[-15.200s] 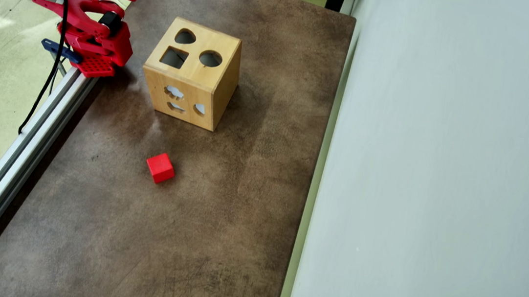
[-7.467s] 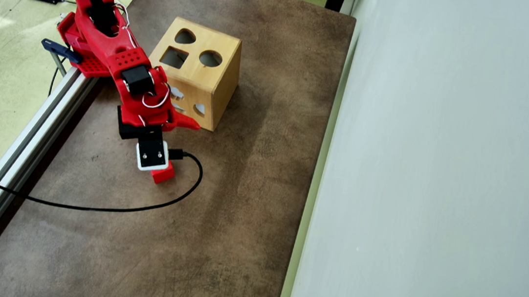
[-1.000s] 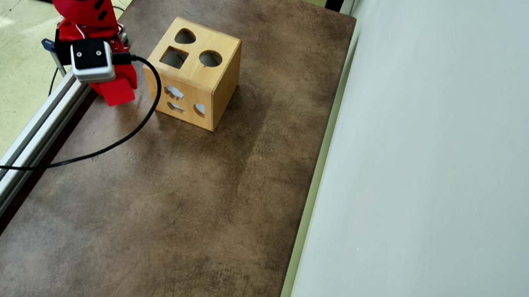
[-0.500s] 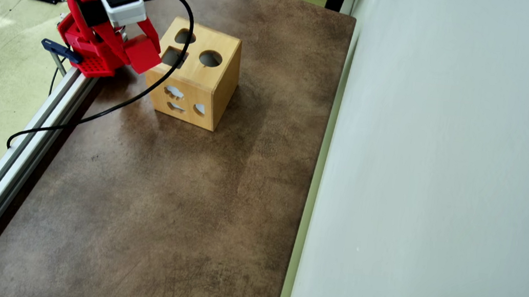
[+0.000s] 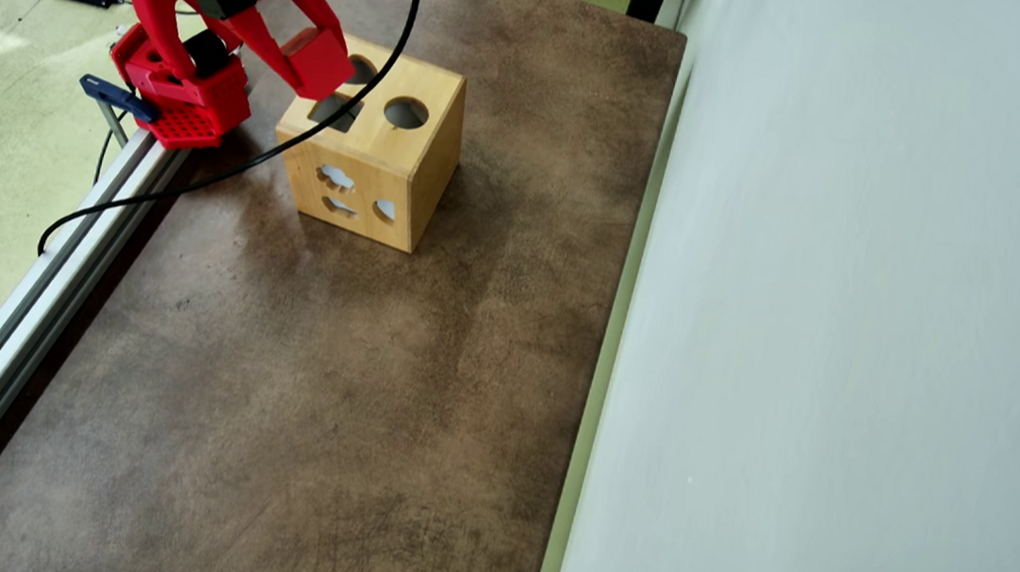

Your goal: Pick and place the red cube on the square hole

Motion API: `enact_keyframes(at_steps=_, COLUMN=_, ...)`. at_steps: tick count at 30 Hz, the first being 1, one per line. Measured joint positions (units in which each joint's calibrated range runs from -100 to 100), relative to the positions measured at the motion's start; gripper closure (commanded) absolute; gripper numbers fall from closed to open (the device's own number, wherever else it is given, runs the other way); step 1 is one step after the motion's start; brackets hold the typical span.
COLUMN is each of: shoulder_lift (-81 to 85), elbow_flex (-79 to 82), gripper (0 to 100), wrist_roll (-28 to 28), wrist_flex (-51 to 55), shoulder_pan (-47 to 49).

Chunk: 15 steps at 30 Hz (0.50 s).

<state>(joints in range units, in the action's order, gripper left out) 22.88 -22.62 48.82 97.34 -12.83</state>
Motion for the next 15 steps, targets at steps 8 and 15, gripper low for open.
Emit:
enact_keyframes(at_steps=8, shoulder_lift=1.78, elbow_flex=3.52, gripper=88, wrist_roll=0.0, wrist_flex=0.16, shoulder_pan=0.86)
enact_keyframes(at_steps=15, shoulder_lift=11.02, elbow_flex=15.89, gripper=88, wrist_roll=0.0, wrist_flex=0.16, shoulder_pan=5.53)
